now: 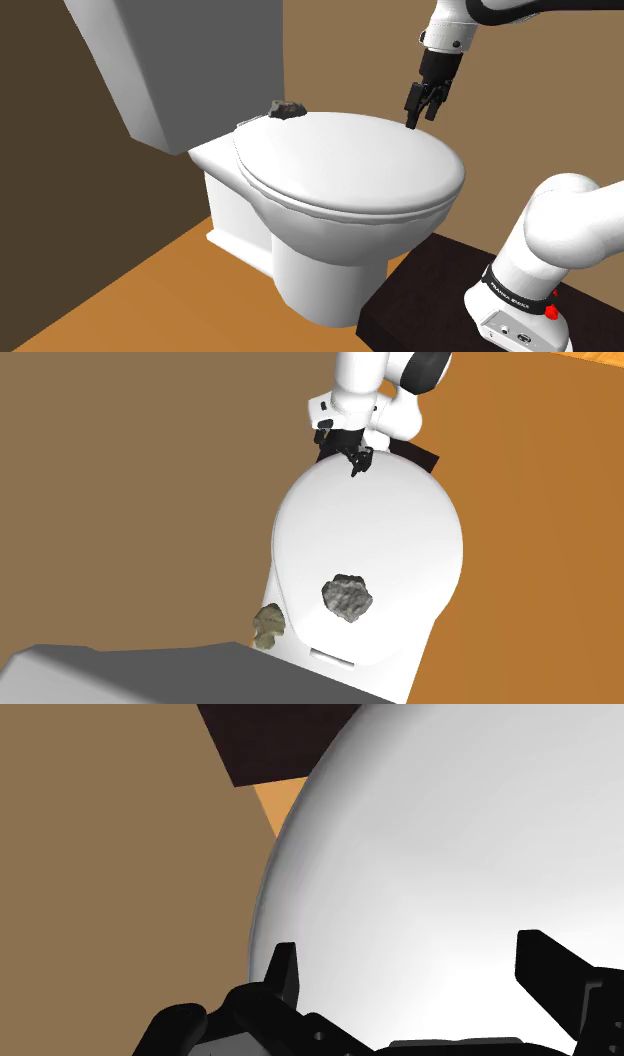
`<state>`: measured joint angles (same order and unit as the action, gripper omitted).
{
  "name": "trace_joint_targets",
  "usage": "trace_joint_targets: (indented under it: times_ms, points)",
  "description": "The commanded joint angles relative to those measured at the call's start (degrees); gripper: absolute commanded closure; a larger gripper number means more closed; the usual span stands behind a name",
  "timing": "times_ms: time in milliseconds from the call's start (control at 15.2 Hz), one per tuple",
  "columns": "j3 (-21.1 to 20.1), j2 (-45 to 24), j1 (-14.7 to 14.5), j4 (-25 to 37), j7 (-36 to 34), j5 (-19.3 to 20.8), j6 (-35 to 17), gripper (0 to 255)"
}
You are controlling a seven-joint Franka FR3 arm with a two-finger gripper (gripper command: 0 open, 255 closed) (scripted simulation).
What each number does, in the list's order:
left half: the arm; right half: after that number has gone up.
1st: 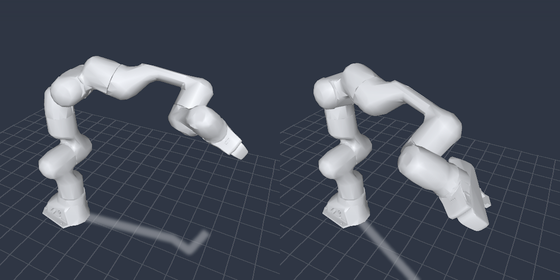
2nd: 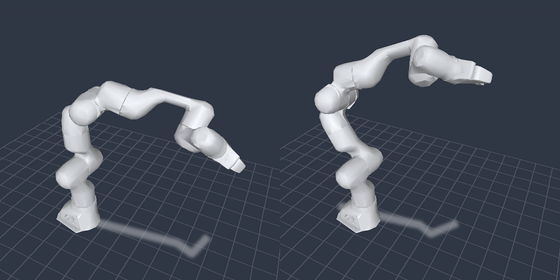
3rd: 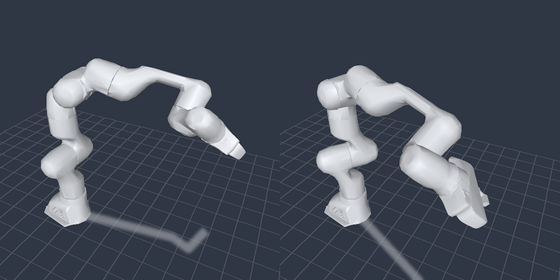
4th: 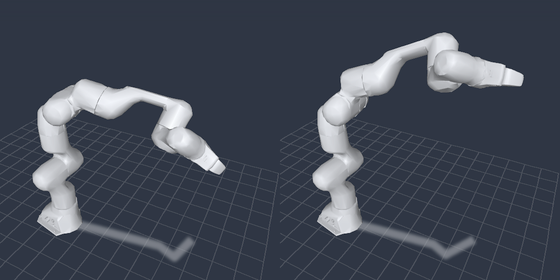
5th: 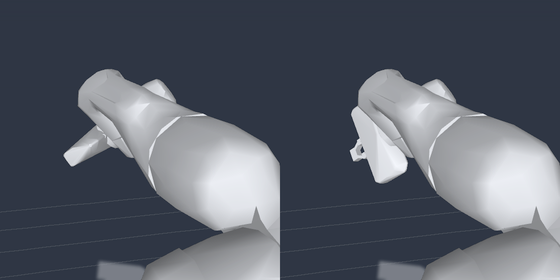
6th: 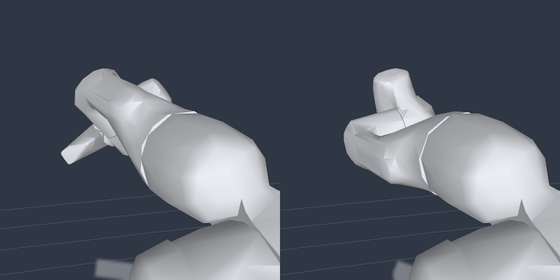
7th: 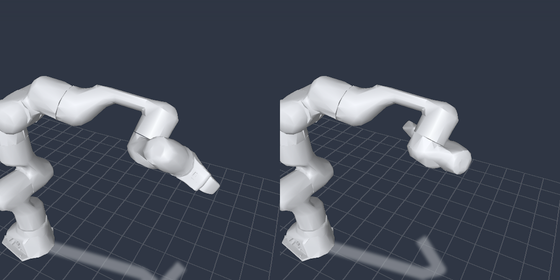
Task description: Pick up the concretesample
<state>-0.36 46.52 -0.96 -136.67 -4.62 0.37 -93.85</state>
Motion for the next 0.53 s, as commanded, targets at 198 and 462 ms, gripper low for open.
trace_joint_targets:
  times_ms: [198, 462]
  points:
    - [-1.46, -6.62, -1.53, 5.50, 3.35, 2.41, -1.61, 0]
    - [-3.82, -14.83, -3.26, 13.04, 7.40, 5.82, -2.95, 0]
